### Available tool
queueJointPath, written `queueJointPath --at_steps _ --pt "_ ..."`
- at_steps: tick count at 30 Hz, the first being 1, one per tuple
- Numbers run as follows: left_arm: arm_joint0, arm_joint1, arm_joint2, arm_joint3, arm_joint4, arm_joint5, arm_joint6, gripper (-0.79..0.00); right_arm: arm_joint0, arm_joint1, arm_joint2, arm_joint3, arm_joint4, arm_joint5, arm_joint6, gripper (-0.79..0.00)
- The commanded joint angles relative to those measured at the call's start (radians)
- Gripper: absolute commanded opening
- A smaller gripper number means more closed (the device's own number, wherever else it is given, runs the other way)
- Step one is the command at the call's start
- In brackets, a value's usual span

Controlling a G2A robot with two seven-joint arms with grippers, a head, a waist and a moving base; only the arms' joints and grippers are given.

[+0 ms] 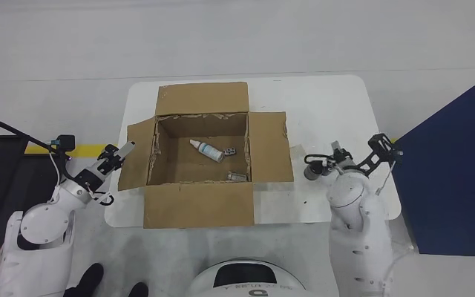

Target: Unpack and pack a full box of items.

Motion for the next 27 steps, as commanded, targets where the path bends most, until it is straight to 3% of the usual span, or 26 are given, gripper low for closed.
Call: queueJointPath --at_steps 1,4,9,13,17,19,21,22,24,27 --pt "0.0 0.0 0.0 0.0 0.0 0.0 0.0 0.0 0.022 0.001 -0.006 0.031 -0.027 0.002 0.034 -0.058" --pt "0.0 0.0 0.0 0.0 0.0 0.0 0.0 0.0 0.045 0.003 -0.015 0.059 -0.069 -0.005 0.087 -0.025" --pt "0.0 0.0 0.0 0.0 0.0 0.0 0.0 0.0 0.097 0.004 -0.017 0.128 -0.158 0.021 0.162 -0.071" --pt "0.0 0.0 0.0 0.0 0.0 0.0 0.0 0.0 0.136 0.005 -0.02 0.173 -0.211 0.019 0.235 -0.015" --pt "0.0 0.0 0.0 0.0 0.0 0.0 0.0 0.0 0.16 0.0 -0.011 0.214 -0.235 0.0 0.256 -0.055" --pt "0.0 0.0 0.0 0.0 0.0 0.0 0.0 0.0 0.169 -0.004 -0.006 0.23 -0.242 -0.005 0.261 -0.117" --pt "0.0 0.0 0.0 0.0 0.0 0.0 0.0 0.0 0.175 -0.009 -0.002 0.238 -0.247 -0.01 0.266 -0.268" --pt "0.0 0.0 0.0 0.0 0.0 0.0 0.0 0.0 0.176 -0.011 0.0 0.241 -0.25 -0.014 0.27 -0.413" --pt "0.0 0.0 0.0 0.0 0.0 0.0 0.0 0.0 0.177 -0.016 0.006 0.243 -0.256 -0.018 0.274 -0.468" --pt "0.0 0.0 0.0 0.0 0.0 0.0 0.0 0.0 0.175 -0.022 0.016 0.239 -0.261 -0.026 0.282 -0.714"
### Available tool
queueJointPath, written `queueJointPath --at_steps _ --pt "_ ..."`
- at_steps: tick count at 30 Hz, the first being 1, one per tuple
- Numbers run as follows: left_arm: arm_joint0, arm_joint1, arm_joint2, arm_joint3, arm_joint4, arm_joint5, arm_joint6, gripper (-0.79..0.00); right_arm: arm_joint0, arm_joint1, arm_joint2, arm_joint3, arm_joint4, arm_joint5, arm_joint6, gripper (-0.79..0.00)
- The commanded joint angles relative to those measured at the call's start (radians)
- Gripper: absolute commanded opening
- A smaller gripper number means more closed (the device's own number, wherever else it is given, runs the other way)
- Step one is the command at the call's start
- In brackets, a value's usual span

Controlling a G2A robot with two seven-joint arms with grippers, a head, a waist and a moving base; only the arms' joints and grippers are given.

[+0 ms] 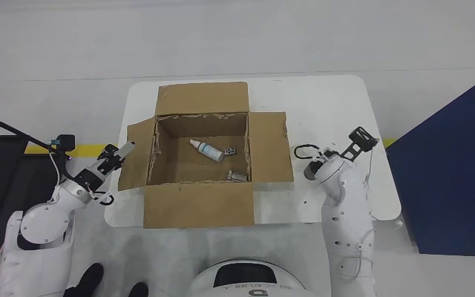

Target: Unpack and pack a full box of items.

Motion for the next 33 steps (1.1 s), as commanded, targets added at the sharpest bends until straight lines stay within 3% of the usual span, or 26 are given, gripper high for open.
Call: queueJointPath --at_steps 1,9,16,20,24,27,33 --pt "0.0 0.0 0.0 0.0 0.0 0.0 0.0 0.0 -0.003 -0.004 0.006 -0.004 -0.003 -0.005 0.005 -0.785" --pt "0.0 0.0 0.0 0.0 0.0 0.0 0.0 0.0 -0.022 -0.02 0.038 -0.055 0.002 -0.019 0.019 -0.785" --pt "0.0 0.0 0.0 0.0 0.0 0.0 0.0 0.0 -0.076 -0.031 0.016 -0.256 0.086 -0.003 -0.073 -0.785" --pt "0.0 0.0 0.0 0.0 0.0 0.0 0.0 0.0 -0.152 -0.035 -0.074 -0.42 0.214 -0.11 -0.169 -0.785" --pt "0.0 0.0 0.0 0.0 0.0 0.0 0.0 0.0 -0.232 -0.033 -0.21 -0.499 0.268 -0.262 -0.236 -0.785" --pt "0.0 0.0 0.0 0.0 0.0 0.0 0.0 0.0 -0.259 -0.029 -0.319 -0.517 0.231 -0.349 -0.236 -0.785" --pt "0.0 0.0 0.0 0.0 0.0 0.0 0.0 0.0 -0.192 -0.017 -0.495 -0.464 0.099 -0.383 -0.171 -0.785"
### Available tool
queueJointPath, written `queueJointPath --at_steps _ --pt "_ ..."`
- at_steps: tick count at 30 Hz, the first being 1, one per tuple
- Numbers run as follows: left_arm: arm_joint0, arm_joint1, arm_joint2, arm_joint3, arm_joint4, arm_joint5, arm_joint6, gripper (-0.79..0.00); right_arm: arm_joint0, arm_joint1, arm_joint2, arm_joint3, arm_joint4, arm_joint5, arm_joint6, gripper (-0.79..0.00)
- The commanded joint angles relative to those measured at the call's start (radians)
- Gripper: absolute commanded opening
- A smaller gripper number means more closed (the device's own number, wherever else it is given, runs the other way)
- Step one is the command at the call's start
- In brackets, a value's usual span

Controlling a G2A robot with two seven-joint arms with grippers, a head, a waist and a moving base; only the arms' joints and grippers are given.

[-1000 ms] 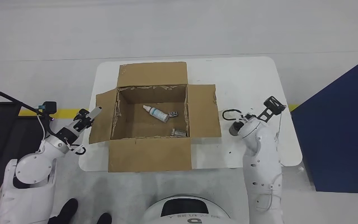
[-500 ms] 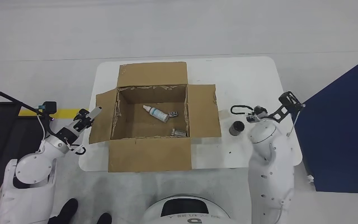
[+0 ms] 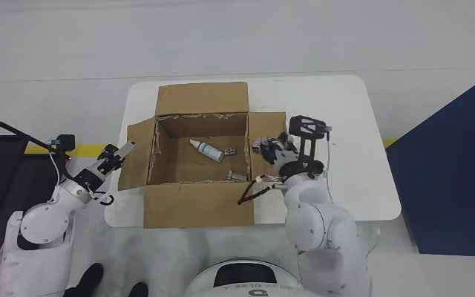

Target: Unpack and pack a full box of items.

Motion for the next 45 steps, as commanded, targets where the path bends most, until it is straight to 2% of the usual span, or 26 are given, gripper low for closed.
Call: queueJointPath --at_steps 1,6,11,17,18,22,23,28,29,30,34,40,45 --pt "0.0 0.0 0.0 0.0 0.0 0.0 0.0 0.0 0.044 0.007 -0.049 0.031 -0.029 0.011 0.027 -0.785" --pt "0.0 0.0 0.0 0.0 0.0 0.0 0.0 0.0 0.166 0.01 -0.172 0.147 -0.078 0.051 0.083 -0.785" --pt "0.0 0.0 0.0 0.0 0.0 0.0 0.0 0.0 0.254 -0.006 -0.249 0.255 -0.124 0.104 0.136 -0.785" --pt "0.0 0.0 0.0 0.0 0.0 0.0 0.0 0.0 0.354 -0.027 -0.29 0.483 -0.305 0.148 0.224 -0.785" --pt "0.0 0.0 0.0 0.0 0.0 0.0 0.0 0.0 0.37 -0.032 -0.295 0.505 -0.32 0.148 0.255 -0.742" --pt "0.0 0.0 0.0 0.0 0.0 0.0 0.0 0.0 0.414 -0.048 -0.301 0.589 -0.382 0.176 0.314 -0.696" --pt "0.0 0.0 0.0 0.0 0.0 0.0 0.0 0.0 0.423 -0.052 -0.302 0.602 -0.389 0.18 0.324 -0.622" --pt "0.0 0.0 0.0 0.0 0.0 0.0 0.0 0.0 0.446 -0.073 -0.315 0.647 -0.403 0.194 0.353 -0.397" --pt "0.0 0.0 0.0 0.0 0.0 0.0 0.0 0.0 0.448 -0.076 -0.316 0.65 -0.401 0.197 0.352 -0.215" --pt "0.0 0.0 0.0 0.0 0.0 0.0 0.0 0.0 0.448 -0.08 -0.316 0.651 -0.397 0.201 0.348 0.0" --pt "0.0 0.0 0.0 0.0 0.0 0.0 0.0 0.0 0.427 -0.087 -0.291 0.58 -0.337 0.19 0.336 0.0" --pt "0.0 0.0 0.0 0.0 0.0 0.0 0.0 0.0 0.305 -0.058 -0.173 0.253 -0.198 0.088 0.247 0.0" --pt "0.0 0.0 0.0 0.0 0.0 0.0 0.0 0.0 0.152 -0.029 -0.002 0.009 -0.045 0.045 0.132 0.0"
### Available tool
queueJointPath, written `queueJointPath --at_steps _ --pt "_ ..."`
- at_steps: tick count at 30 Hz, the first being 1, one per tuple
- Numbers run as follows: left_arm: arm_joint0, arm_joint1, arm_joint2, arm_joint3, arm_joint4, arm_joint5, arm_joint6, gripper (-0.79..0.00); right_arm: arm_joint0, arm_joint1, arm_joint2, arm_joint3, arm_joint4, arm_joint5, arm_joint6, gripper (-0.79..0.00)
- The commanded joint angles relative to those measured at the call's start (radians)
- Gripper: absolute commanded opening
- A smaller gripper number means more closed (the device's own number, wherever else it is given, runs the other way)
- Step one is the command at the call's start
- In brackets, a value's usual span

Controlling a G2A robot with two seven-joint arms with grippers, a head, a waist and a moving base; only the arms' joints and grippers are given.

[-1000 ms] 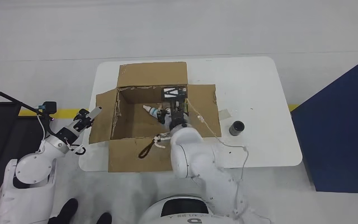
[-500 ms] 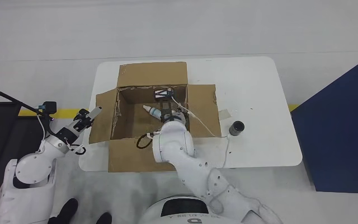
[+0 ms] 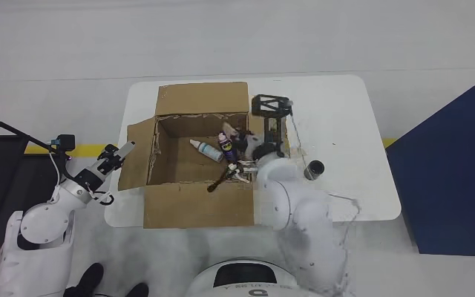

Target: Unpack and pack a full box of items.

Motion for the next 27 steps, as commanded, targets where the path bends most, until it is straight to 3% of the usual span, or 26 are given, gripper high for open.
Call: queueJointPath --at_steps 1,6,16,27 --pt "0.0 0.0 0.0 0.0 0.0 0.0 0.0 0.0 -0.067 0.008 0.1 -0.061 0.066 -0.015 -0.044 0.0" --pt "0.0 0.0 0.0 0.0 0.0 0.0 0.0 0.0 -0.145 0.021 0.277 -0.056 0.184 -0.066 -0.084 0.0" --pt "0.0 0.0 0.0 0.0 0.0 0.0 0.0 0.0 -0.201 0.043 0.559 0.158 0.37 -0.159 -0.263 0.0" --pt "0.0 0.0 0.0 0.0 0.0 0.0 0.0 0.0 -0.159 0.066 0.627 0.297 0.327 -0.165 -0.157 0.0"
